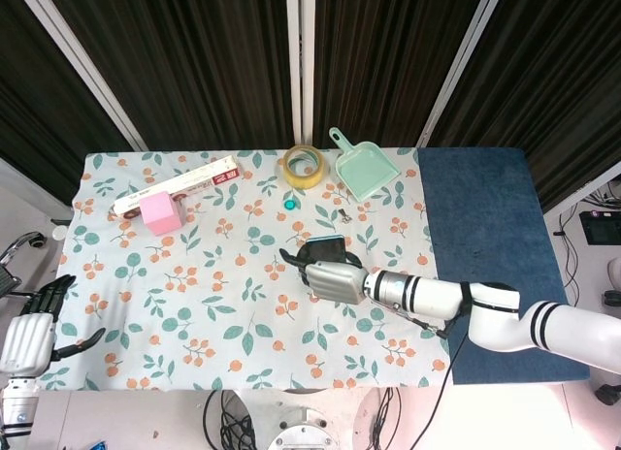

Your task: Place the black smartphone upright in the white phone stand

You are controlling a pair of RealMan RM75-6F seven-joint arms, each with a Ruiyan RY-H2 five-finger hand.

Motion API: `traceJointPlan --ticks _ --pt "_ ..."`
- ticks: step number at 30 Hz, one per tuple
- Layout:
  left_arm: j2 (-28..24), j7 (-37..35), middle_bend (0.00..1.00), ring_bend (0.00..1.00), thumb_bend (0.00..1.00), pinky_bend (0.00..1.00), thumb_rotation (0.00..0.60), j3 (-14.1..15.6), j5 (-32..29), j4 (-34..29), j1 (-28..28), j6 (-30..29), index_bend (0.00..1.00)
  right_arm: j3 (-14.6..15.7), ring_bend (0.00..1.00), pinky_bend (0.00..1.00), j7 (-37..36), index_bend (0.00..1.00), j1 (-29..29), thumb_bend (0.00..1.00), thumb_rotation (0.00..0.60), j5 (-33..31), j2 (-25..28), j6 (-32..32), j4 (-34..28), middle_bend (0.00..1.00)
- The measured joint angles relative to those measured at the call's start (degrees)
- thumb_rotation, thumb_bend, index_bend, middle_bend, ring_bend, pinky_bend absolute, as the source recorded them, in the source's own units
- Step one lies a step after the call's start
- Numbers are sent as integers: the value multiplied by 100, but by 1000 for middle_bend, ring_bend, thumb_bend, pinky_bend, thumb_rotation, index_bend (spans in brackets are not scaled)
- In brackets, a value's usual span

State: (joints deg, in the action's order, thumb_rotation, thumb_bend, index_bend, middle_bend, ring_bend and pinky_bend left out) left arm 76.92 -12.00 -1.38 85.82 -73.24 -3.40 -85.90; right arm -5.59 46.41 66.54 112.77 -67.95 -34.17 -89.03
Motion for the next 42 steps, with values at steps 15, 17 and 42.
traceJointPlan --ticks 15,17,42 --pt "-12 -25 87 104 103 209 214 7 12 19 26 -5 87 -295 437 60 1894 611 -983 250 600 -984 -411 -197 -344 418" --pt "-12 -27 87 104 103 210 215 5 14 22 28 -9 87 -290 436 60 2011 611 -1054 250 600 -1068 -473 -244 -364 418" --pt "-21 -49 87 104 103 210 214 -7 -6 66 48 17 88 105 434 59 1179 612 -759 249 600 -534 -718 -567 199 417"
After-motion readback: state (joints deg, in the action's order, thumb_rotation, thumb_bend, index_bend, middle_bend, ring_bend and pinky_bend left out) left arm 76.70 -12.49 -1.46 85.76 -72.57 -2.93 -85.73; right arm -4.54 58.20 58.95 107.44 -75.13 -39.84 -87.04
